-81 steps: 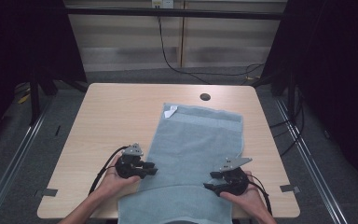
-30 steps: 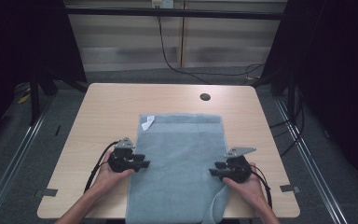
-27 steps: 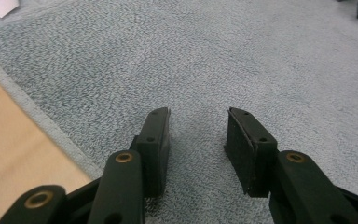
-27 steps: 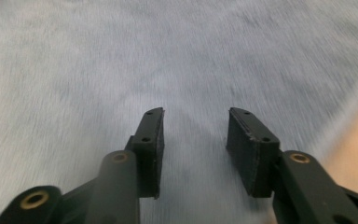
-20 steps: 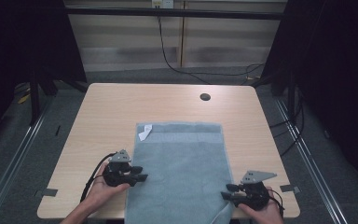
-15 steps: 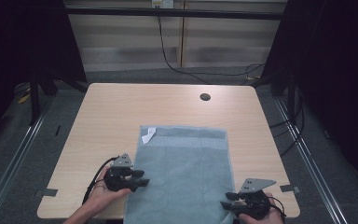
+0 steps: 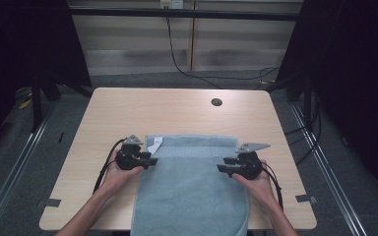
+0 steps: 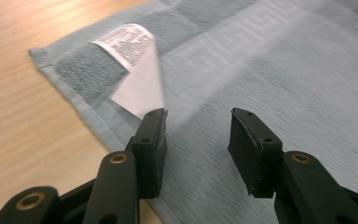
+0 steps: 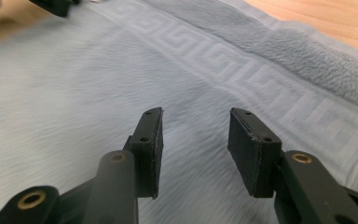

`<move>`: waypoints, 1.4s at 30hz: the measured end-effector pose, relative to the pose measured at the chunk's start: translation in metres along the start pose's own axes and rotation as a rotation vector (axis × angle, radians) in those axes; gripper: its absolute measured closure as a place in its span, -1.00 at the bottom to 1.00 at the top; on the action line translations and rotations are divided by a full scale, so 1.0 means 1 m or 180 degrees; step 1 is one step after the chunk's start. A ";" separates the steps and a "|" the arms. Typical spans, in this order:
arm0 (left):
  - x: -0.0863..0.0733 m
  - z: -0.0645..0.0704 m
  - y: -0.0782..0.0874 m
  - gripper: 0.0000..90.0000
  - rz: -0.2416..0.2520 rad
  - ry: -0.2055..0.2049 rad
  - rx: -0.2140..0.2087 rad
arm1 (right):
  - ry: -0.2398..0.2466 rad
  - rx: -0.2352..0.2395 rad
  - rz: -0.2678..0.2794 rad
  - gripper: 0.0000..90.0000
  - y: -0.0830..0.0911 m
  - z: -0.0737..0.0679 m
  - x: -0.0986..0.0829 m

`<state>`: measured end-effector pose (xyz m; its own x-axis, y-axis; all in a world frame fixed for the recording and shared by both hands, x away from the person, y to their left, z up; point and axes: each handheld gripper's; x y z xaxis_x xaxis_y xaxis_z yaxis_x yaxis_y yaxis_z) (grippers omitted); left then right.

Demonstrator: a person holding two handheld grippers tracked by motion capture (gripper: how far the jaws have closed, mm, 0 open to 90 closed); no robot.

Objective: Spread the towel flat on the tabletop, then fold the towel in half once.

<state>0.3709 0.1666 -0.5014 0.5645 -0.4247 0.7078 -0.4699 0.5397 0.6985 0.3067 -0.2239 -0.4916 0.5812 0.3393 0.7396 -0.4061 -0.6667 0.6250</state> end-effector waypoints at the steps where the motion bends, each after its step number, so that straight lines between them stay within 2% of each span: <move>1: 0.000 0.000 0.000 0.26 0.0000 0.0000 0.0000 | -0.0022 -0.0056 -0.0057 0.24 -0.006 0.002 0.001; 2: 0.001 0.000 -0.001 0.26 -0.0011 -0.0094 0.0026 | -0.0049 -0.0070 -0.0073 0.24 -0.010 0.005 0.001; 3: 0.000 0.002 -0.001 0.26 -0.0002 -0.0148 0.0065 | -0.0088 -0.0082 -0.0076 0.25 -0.014 0.007 -0.001; 4: 0.000 0.002 -0.001 0.26 -0.0002 -0.0148 0.0065 | -0.0086 -0.0094 -0.0077 0.25 -0.015 0.006 -0.002; 5: -0.004 0.005 0.001 0.26 0.0034 -0.0238 0.0121 | -0.0094 -0.0083 -0.0079 0.25 -0.014 0.005 -0.003; 6: -0.004 0.005 0.001 0.24 0.0034 -0.0238 0.0121 | -0.0094 -0.0083 -0.0079 0.25 -0.014 0.005 -0.003; 8: -0.010 0.005 0.007 0.23 0.0057 -0.0286 0.0059 | -0.0004 -0.0039 -0.0146 0.24 -0.011 -0.005 -0.008; 10: -0.012 0.004 0.010 0.23 0.0039 -0.0293 0.0034 | 0.0018 0.0066 -0.0168 0.25 -0.007 -0.012 -0.013; 12: -0.018 0.004 0.014 0.23 0.0069 -0.0316 0.0010 | 0.0038 0.0085 -0.0168 0.25 -0.005 -0.015 -0.016; 14: -0.023 0.005 0.018 0.23 0.0093 -0.0268 -0.0063 | 0.0017 0.0149 -0.0114 0.24 -0.001 -0.021 -0.023; 16: -0.029 0.007 0.024 0.23 0.0112 -0.0238 -0.0112 | 0.0039 0.0192 -0.0146 0.24 0.002 -0.030 -0.027; 17: -0.029 0.007 0.024 0.23 0.0112 -0.0238 -0.0112 | 0.0039 0.0192 -0.0146 0.24 0.002 -0.030 -0.027; 20: -0.034 0.010 0.029 0.23 0.0093 -0.0233 -0.0152 | 0.0040 0.0190 -0.0151 0.24 0.004 -0.041 -0.032; 23: -0.042 0.019 0.037 0.21 0.0071 -0.0286 -0.0203 | 0.0060 0.0214 -0.0198 0.22 0.007 -0.050 -0.035; 25: -0.044 0.025 0.039 0.17 0.0068 -0.0401 -0.0177 | 0.0082 0.0231 -0.0222 0.12 0.010 -0.051 -0.036; 27: -0.046 0.029 0.040 0.11 0.0063 -0.0442 -0.0157 | 0.0148 0.0051 -0.0125 0.08 0.013 -0.046 -0.032; 28: -0.046 0.029 0.040 0.11 0.0063 -0.0442 -0.0157 | 0.0108 -0.0001 -0.0064 0.03 0.014 -0.040 -0.029; 29: -0.046 0.029 0.040 0.11 0.0078 -0.0449 -0.0146 | 0.0108 -0.0001 -0.0064 0.03 0.014 -0.040 -0.029; 30: -0.045 0.028 0.039 0.11 0.0065 -0.0424 -0.0169 | 0.0037 -0.0170 0.0026 -0.02 0.016 -0.023 -0.022; 31: -0.045 0.028 0.039 0.11 0.0065 -0.0424 -0.0169 | 0.0037 -0.0170 0.0026 -0.02 0.016 -0.023 -0.022; 32: -0.044 0.027 0.039 0.11 0.0067 -0.0411 -0.0181 | -0.0014 -0.0234 0.0053 -0.05 0.017 -0.015 -0.019; 33: -0.043 0.026 0.038 0.13 0.0056 -0.0382 -0.0211 | -0.0062 -0.0276 0.0064 -0.09 0.016 0.001 -0.013; 34: -0.043 0.026 0.038 0.13 0.0056 -0.0382 -0.0211 | -0.0062 -0.0276 0.0064 -0.09 0.016 0.001 -0.013; 35: -0.043 0.026 0.038 0.13 0.0051 -0.0363 -0.0210 | -0.0085 -0.0314 0.0122 -0.12 0.014 0.013 -0.007; 36: -0.042 0.026 0.037 0.13 0.0048 -0.0353 -0.0211 | -0.0127 -0.0316 0.0148 -0.15 0.013 0.018 -0.005; 38: -0.041 0.026 0.037 0.13 0.0016 -0.0348 -0.0211 | -0.0139 -0.0321 0.0162 -0.16 0.008 0.027 -0.001; 41: -0.039 0.024 0.037 0.13 0.0000 -0.0314 -0.0255 | -0.0153 -0.0345 0.0158 -0.17 0.003 0.032 -0.001; 42: -0.038 0.022 0.036 0.13 -0.0002 -0.0282 -0.0285 | -0.0159 -0.0389 0.0089 -0.19 -0.001 0.036 -0.003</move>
<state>0.3169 0.1863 -0.5008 0.5007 -0.4854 0.7167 -0.4050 0.6004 0.6896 0.3304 -0.2478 -0.5039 0.6016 0.2863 0.7457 -0.5037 -0.5886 0.6323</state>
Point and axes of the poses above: each handheld gripper's, and its own axes: y roughly backward along the jaws, x roughly out of its top, z roughly to its right, and after that the axes turned 8 degrees about x, right-handed
